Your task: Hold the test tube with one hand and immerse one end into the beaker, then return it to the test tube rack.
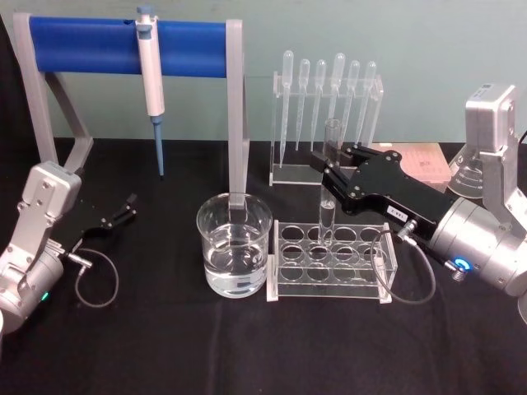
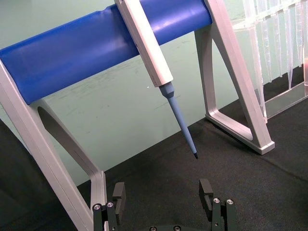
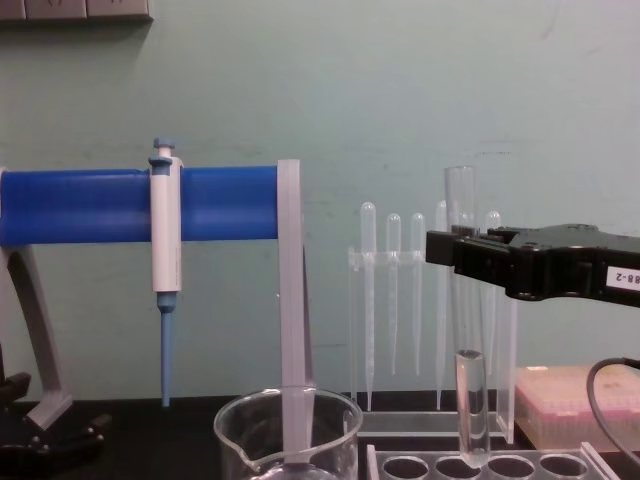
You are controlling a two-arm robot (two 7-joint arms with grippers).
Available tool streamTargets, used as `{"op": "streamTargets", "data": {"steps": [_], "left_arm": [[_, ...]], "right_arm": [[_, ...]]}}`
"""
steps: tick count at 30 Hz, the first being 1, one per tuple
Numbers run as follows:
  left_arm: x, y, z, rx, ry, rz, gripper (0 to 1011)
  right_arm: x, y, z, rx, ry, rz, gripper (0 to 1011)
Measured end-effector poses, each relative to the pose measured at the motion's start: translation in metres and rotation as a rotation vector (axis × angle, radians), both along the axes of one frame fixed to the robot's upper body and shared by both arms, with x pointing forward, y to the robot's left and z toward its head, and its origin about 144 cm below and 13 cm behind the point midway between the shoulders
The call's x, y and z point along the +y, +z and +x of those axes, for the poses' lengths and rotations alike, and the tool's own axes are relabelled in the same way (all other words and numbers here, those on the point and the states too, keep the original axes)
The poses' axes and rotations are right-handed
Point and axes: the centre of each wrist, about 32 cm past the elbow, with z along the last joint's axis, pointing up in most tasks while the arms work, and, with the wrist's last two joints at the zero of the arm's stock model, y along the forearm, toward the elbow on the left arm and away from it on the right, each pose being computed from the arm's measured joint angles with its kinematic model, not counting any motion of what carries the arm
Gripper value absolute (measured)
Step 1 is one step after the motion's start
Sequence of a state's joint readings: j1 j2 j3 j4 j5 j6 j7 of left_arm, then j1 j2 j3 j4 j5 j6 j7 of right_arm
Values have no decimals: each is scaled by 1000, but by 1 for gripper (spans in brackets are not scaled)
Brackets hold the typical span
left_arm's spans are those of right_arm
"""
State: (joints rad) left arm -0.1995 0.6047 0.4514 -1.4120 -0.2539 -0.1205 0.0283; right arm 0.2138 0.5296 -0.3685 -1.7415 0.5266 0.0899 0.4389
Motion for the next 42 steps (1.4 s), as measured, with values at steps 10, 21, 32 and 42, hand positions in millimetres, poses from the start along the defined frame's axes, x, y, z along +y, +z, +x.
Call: {"op": "streamTargets", "data": {"steps": [10,21,32,42], "left_arm": [[0,0,0,0,0,0,1000],[0,0,0,0,0,0,1000],[0,0,0,0,0,0,1000],[0,0,0,0,0,0,1000]], "right_arm": [[0,0,0,1,0,-1,226],[0,0,0,0,1,-1,226],[0,0,0,0,1,-1,226],[0,0,0,0,1,-1,226]]}}
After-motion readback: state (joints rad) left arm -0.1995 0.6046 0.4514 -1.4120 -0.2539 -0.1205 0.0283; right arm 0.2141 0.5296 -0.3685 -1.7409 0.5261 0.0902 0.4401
